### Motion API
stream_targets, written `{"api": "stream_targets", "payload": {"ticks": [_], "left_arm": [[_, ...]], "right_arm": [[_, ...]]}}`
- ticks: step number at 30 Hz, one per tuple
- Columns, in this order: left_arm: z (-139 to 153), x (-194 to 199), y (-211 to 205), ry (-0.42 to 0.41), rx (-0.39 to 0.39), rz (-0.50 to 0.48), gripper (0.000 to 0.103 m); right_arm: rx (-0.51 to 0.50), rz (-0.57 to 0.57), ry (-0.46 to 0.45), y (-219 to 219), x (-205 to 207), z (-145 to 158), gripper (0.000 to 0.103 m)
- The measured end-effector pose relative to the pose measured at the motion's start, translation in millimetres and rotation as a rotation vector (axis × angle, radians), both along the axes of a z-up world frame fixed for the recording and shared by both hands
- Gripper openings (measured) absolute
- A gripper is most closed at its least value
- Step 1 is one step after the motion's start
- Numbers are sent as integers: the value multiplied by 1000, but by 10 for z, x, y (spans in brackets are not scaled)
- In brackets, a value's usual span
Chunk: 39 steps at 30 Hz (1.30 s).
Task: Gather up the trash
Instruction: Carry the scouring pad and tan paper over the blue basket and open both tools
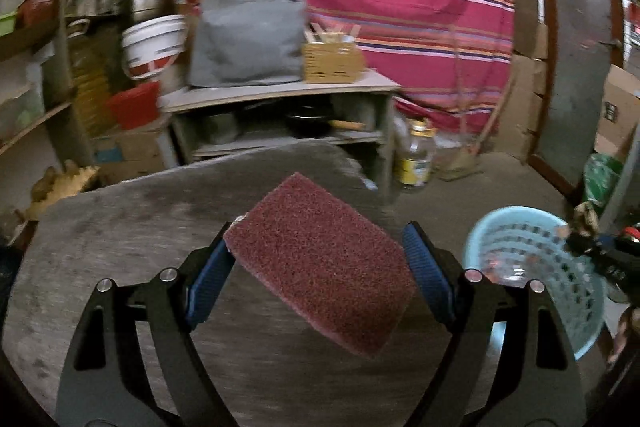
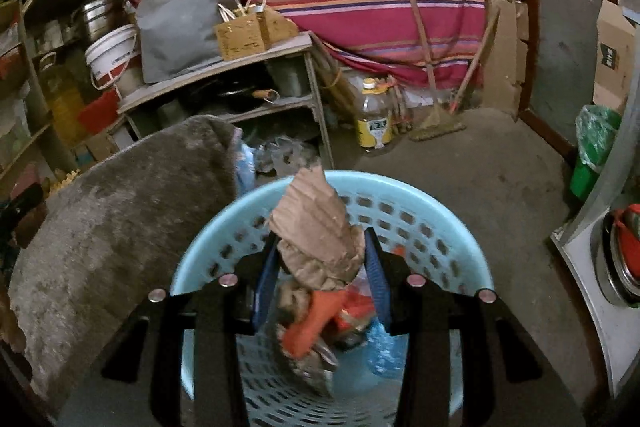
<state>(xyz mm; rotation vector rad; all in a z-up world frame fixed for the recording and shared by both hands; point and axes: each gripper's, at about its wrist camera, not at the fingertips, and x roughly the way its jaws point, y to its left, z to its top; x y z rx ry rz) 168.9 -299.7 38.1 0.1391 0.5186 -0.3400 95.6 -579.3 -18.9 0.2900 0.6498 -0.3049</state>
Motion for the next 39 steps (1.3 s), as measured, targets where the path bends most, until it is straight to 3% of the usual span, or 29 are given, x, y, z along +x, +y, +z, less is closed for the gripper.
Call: {"api": "stream_targets", "payload": {"ticks": [6,11,21,25,29,39], "left_arm": [[-189,-281,-746,13,17,-96,81],[-469,-376,-1290,71,44,-166,81],[-650,-204,-1628,143,66,-225,84],[-601,-226,-1561,126,59,-224,97],[-525,-214,-1464,113,63,-207,98],[-183,-156,-591,33,35,-60,98]], "right_arm": [[-8,-13,-7,-168,-129,-32,41],[-23,-37,-15,-256,-204,-9,41],[-24,-45,-16,-332,-270,16,41],[-24,-49,-5,-348,-278,-4,41],[-21,-54,2,-351,-256,-5,41],[-80,-39,60,-145,-39,-146,44]]}}
